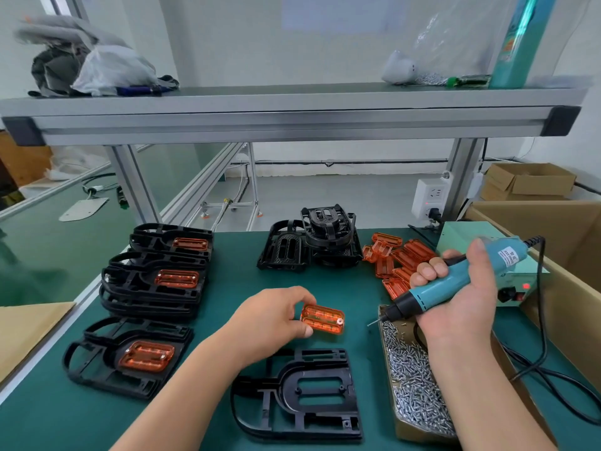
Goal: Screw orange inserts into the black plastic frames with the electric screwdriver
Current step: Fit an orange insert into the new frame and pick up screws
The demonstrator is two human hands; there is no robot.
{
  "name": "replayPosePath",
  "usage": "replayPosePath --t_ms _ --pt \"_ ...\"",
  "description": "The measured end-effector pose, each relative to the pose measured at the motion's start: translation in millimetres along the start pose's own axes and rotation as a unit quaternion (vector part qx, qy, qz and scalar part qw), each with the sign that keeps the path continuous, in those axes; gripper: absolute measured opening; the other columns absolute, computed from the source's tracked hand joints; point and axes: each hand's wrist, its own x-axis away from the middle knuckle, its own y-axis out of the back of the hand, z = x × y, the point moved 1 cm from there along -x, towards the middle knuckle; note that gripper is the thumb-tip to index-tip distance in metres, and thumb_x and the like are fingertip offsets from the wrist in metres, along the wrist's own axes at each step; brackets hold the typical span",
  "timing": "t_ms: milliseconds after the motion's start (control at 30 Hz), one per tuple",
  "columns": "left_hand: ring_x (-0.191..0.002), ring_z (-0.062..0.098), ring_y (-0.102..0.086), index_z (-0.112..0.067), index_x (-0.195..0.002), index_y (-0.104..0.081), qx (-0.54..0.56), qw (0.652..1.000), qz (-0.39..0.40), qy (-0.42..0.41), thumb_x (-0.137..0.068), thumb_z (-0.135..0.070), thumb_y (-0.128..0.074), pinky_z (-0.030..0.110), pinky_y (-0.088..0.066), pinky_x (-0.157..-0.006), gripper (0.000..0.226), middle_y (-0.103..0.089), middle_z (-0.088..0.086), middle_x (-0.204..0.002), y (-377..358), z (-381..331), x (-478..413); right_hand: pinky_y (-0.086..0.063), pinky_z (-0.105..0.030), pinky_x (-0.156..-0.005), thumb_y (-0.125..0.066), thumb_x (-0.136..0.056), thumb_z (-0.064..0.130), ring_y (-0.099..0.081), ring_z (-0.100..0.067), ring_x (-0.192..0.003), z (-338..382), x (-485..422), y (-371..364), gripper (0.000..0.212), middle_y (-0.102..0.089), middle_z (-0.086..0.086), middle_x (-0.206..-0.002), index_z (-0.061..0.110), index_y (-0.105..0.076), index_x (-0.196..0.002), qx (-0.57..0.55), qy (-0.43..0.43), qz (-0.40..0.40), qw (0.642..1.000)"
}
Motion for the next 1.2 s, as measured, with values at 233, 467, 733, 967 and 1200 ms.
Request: replayPosePath --t_ms 233,467,733,967,1200 --pt "-0.065 0.002 -0.05 -0.045 -0.112 -0.05 -0.01 0.999 -0.028 -0.025 -0.088 -0.039 -0.076 0.024 -0.031 -0.056 0.036 -0.053 -0.027 -0.072 9.9 -14.1 44.4 -0.04 -0.024 -0.058 -0.067 -0.098 0.05 -0.043 -0.013 -0.061 -2.2 0.5 -1.0 0.036 -0.043 0.003 -0.069 0.02 -0.058 -0.081 0.003 0.0 0.01 1.0" --pt "-0.069 0.002 -0.051 -0.048 -0.118 -0.056 0.013 1.0 -0.015 -0.023 -0.087 -0.049 -0.075 0.021 -0.032 -0.058 0.037 -0.054 -0.028 -0.076 7.5 -15.8 78.6 -0.042 -0.025 -0.059 -0.07 -0.097 0.051 -0.045 -0.013 -0.061 -4.1 1.4 -0.1 0.036 -0.045 0.003 -0.069 0.021 -0.061 -0.079 0.014 -0.005 0.018 1.0" --pt "-0.077 -0.003 -0.055 -0.053 -0.131 -0.049 -0.075 0.996 0.011 -0.04 -0.085 -0.064 -0.069 0.015 -0.039 -0.065 0.052 -0.057 -0.026 -0.078 1.0 -21.1 93.4 -0.043 -0.025 -0.058 -0.069 -0.098 0.05 -0.047 -0.013 -0.06 -5.5 1.4 -0.5 0.036 -0.046 0.003 -0.068 0.021 -0.061 -0.078 0.011 -0.005 0.02 1.0" --pt "-0.083 -0.008 -0.054 -0.05 -0.14 -0.047 -0.087 0.995 0.019 -0.041 -0.084 -0.069 -0.065 0.012 -0.04 -0.073 0.061 -0.052 -0.033 -0.08 3.7 -22.7 95.9 -0.043 -0.024 -0.058 -0.068 -0.098 0.05 -0.046 -0.013 -0.059 -5.9 2.0 -0.3 0.036 -0.046 0.004 -0.068 0.021 -0.06 -0.078 0.01 -0.007 0.024 1.0" --pt "-0.083 -0.003 -0.05 -0.048 -0.143 -0.046 -0.092 0.994 0.03 -0.053 -0.089 -0.067 -0.062 0.009 -0.036 -0.07 0.059 -0.049 -0.034 -0.079 5.0 -24.4 97.7 -0.042 -0.024 -0.057 -0.068 -0.098 0.05 -0.045 -0.013 -0.059 -5.0 4.0 -2.6 0.036 -0.045 0.003 -0.067 0.021 -0.06 -0.079 0.008 -0.009 0.02 1.0"
